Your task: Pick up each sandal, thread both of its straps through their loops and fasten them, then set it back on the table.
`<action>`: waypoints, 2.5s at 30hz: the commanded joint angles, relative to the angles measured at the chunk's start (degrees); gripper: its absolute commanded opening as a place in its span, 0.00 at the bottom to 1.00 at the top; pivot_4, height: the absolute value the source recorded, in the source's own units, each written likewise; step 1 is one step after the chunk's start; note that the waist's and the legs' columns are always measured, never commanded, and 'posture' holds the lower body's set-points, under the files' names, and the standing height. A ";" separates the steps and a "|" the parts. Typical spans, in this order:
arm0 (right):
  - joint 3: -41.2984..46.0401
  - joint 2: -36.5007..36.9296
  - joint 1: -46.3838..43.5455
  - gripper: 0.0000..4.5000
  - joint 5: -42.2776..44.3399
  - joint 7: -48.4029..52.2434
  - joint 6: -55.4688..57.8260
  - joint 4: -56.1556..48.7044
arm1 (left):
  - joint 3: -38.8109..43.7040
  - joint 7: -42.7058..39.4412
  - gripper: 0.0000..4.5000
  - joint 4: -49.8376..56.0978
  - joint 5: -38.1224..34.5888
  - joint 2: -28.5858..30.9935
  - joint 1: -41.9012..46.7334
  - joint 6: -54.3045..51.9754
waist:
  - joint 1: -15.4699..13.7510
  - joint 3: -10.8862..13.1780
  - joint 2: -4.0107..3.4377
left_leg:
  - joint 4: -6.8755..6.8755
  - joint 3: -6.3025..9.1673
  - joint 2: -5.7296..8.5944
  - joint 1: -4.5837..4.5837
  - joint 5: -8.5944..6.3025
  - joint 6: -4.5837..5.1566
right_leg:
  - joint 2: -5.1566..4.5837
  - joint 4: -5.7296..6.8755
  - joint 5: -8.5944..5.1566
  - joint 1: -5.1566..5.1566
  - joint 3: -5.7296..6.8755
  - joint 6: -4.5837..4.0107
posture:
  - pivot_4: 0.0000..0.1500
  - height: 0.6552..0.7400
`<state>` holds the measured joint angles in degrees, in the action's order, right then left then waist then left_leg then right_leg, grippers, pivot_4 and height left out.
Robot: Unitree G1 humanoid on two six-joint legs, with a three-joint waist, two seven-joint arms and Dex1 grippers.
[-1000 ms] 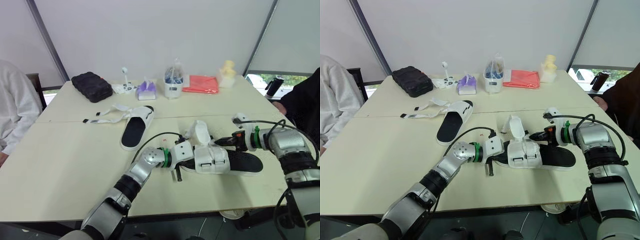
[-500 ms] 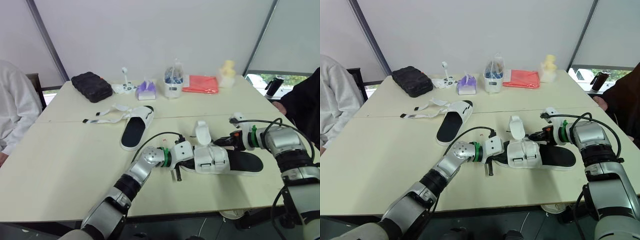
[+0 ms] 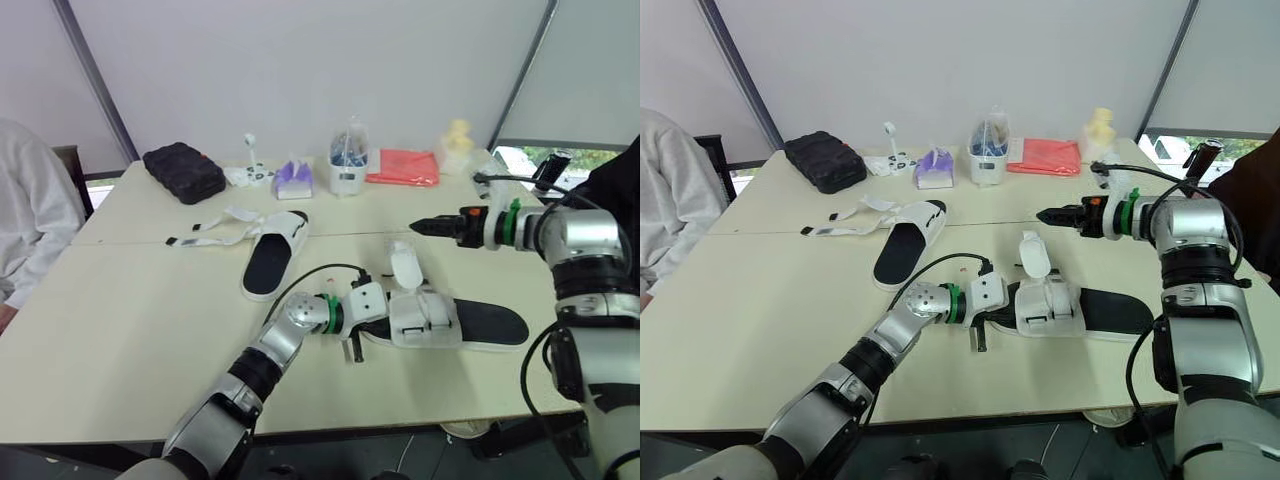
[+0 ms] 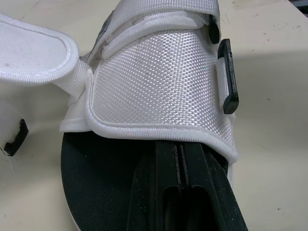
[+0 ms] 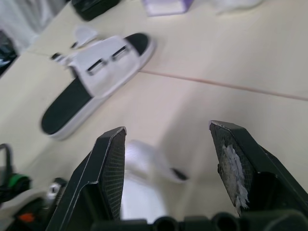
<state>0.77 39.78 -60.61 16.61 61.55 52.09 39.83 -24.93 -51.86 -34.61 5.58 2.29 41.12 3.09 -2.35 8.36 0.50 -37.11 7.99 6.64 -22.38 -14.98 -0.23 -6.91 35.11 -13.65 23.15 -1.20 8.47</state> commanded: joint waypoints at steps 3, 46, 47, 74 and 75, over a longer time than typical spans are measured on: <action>-1.60 -0.47 -1.08 0.65 -1.13 1.75 -2.25 2.89 | -1.98 0.38 0.00 -3.88 2.67 0.59 -1.72 -1.96 | -0.01 0.00 0.00 | 0.00 0.00 0.00 0.00 0.00 0.00 | 0.00 0.01 0.00 0.01 0.00 0.00 | 1.00 1.00; -7.59 -2.88 -14.77 0.65 -12.71 14.22 -17.59 22.56 | -1.13 3.07 0.00 -1.40 2.22 1.11 -2.95 -2.95 | 0.32 -0.01 -0.06 | 0.04 -0.02 0.03 -0.02 0.02 -0.04 | 0.00 0.12 0.01 0.17 -0.04 -0.01 | 1.00 1.00; -7.23 -2.20 -14.71 0.65 -12.69 14.27 -17.46 22.71 | -0.86 2.82 0.00 -1.84 2.04 1.13 -2.17 -2.84 | 0.21 -0.01 -0.06 | 0.04 -0.02 0.03 -0.02 0.02 -0.04 | 0.00 0.12 0.01 0.16 -0.04 -0.01 | 1.00 1.00; -7.68 -2.00 -13.29 0.65 -11.97 23.38 -6.56 20.01 | -6.68 -5.86 0.00 -6.20 6.76 0.72 3.22 -0.56 | 1.52 0.27 -0.50 | 0.03 -0.17 -0.06 -0.08 -0.07 -0.10 | 0.02 0.12 0.00 0.26 -0.05 -0.02 | 1.00 1.00; -8.09 -2.30 -13.61 0.65 -12.25 23.65 -6.81 20.39 | -6.72 -5.75 0.00 -5.42 6.74 0.59 2.60 -0.82 | 1.51 0.27 -0.50 | 0.02 -0.16 -0.05 -0.08 -0.07 -0.10 | 0.02 0.13 0.00 0.26 -0.05 -0.02 | 1.00 1.00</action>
<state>-7.12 37.02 -72.06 4.65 84.04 45.35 61.29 -26.63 -56.68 -37.35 8.31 3.21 47.01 4.11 -0.84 8.63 -0.01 -37.09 7.83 6.59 -22.46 -15.06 -0.33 -6.89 35.23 -13.65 23.41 -1.25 8.45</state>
